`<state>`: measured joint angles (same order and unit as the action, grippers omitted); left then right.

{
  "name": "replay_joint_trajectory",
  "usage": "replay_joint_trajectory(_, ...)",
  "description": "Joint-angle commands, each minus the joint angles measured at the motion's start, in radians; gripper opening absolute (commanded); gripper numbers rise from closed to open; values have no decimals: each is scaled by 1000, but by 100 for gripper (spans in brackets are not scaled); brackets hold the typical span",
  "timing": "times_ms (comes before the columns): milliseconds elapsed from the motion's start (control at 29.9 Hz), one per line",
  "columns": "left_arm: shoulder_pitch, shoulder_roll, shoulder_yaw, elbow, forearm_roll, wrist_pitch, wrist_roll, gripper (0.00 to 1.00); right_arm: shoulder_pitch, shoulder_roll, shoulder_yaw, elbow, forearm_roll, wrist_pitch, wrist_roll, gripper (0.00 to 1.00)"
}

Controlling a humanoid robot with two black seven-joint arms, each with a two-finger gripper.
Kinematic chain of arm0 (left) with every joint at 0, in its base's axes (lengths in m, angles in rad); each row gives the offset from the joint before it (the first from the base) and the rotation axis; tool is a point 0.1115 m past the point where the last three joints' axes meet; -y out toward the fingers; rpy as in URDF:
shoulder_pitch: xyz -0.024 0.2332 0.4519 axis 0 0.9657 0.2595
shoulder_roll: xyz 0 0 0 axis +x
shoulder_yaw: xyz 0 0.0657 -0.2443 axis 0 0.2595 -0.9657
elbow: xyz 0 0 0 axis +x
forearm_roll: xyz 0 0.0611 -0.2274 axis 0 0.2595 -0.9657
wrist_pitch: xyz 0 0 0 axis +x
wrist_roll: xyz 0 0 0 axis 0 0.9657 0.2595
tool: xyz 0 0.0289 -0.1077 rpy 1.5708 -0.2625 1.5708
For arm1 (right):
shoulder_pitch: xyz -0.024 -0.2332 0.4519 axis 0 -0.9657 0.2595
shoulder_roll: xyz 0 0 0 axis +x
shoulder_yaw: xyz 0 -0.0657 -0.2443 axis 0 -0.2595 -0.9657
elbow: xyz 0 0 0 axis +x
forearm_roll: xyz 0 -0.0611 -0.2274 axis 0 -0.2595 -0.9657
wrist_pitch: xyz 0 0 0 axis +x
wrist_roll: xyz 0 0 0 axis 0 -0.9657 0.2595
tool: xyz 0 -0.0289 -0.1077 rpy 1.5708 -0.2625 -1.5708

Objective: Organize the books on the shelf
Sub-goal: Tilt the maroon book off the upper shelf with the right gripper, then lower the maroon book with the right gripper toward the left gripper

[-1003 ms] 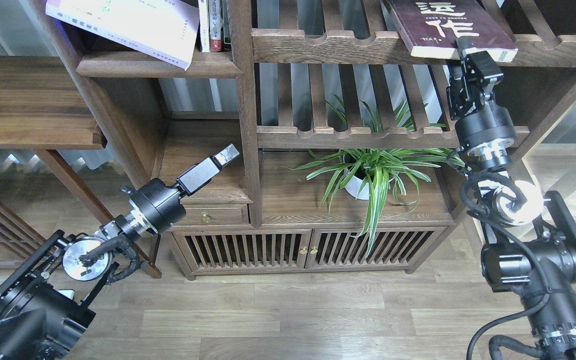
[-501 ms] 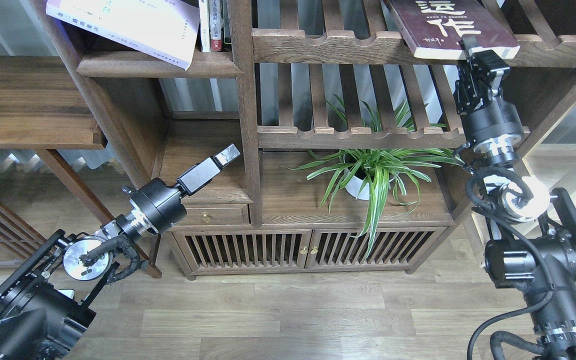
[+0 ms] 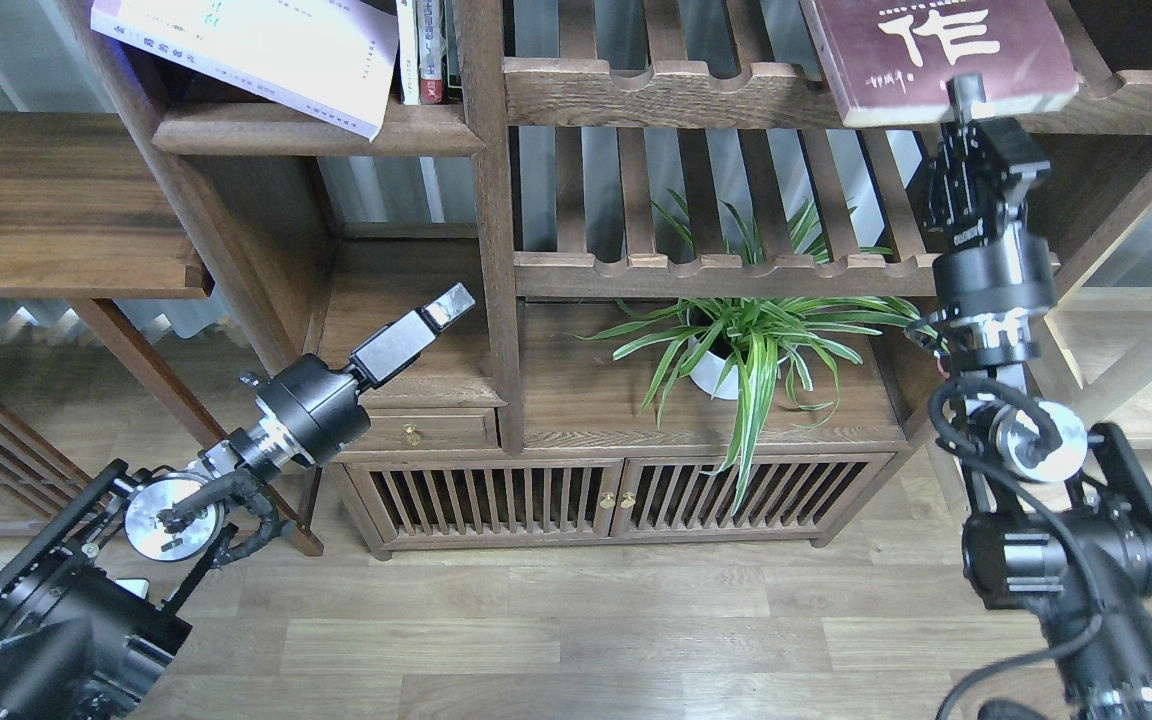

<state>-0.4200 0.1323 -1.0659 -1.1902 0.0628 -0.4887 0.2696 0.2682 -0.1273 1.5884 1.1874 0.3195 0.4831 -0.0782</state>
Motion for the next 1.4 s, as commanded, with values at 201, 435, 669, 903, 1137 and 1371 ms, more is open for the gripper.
replay_joint_trajectory(201,-2,-13,11,15,-34,0,-125,98,-115,71,-70,67,42,6,2,2)
replay_joint_trajectory(435,-6,-26,15,18,-94,0,-135,97,-199,72,-146,112,43,6,3,1)
replay_joint_trajectory(669,-3,-26,18,26,-95,0,-133,97,-240,61,-153,118,46,6,14,0)
replay_joint_trajectory(903,-2,-33,34,29,-95,0,-133,97,-270,63,-203,118,46,6,15,0)
replay_joint_trajectory(1137,3,-54,58,43,-95,0,-133,97,-316,74,-272,118,46,6,15,0)
replay_joint_trajectory(1371,23,-53,81,60,-100,0,-133,97,-343,80,-330,118,46,6,15,0)
